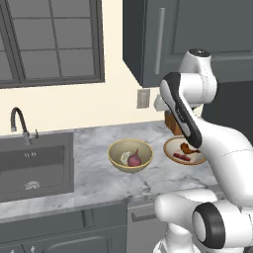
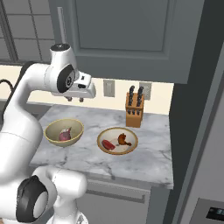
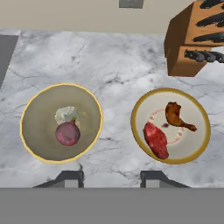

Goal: Place the bowl with the garlic and onion on the second highest shelf of the fridge. Place the bowl with the steak and chicken drumstick on the top shelf of the fridge.

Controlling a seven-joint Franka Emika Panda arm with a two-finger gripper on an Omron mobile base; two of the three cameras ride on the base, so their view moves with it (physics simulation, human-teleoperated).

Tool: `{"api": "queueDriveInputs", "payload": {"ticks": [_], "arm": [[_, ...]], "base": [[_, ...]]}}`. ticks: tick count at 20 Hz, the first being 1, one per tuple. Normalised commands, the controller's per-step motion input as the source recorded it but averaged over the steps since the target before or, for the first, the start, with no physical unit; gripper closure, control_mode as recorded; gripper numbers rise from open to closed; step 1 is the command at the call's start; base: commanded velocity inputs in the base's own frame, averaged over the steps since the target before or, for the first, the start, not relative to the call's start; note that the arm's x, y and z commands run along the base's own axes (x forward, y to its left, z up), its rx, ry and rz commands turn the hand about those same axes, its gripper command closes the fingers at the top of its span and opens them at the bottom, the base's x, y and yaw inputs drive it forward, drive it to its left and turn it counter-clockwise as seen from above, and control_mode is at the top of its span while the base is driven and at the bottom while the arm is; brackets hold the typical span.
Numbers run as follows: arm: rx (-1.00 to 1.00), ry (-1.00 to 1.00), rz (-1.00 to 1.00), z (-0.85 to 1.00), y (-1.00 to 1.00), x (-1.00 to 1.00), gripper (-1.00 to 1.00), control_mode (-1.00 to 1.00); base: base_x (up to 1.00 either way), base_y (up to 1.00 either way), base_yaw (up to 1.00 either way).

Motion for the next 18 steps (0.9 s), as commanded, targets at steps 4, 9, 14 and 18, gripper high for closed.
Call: {"api": "queueDriveInputs", "payload": {"ticks": [4,9,14,18], "arm": [[0.0,0.0,0.0,0.0,-0.03,0.0,-1.0,-1.0],[0.07,0.07,-0.05,-0.33,-0.31,0.01,-1.0,-1.0],[0.15,0.17,-0.36,-0.74,-0.99,0.24,-1.0,-1.0],[0.19,0.23,-0.47,-0.77,-1.0,0.01,-1.0,-1.0]], "base": [[0.0,0.0,0.0],[0.0,0.0,0.0],[0.0,0.0,0.0],[0.0,0.0,0.0]]}}
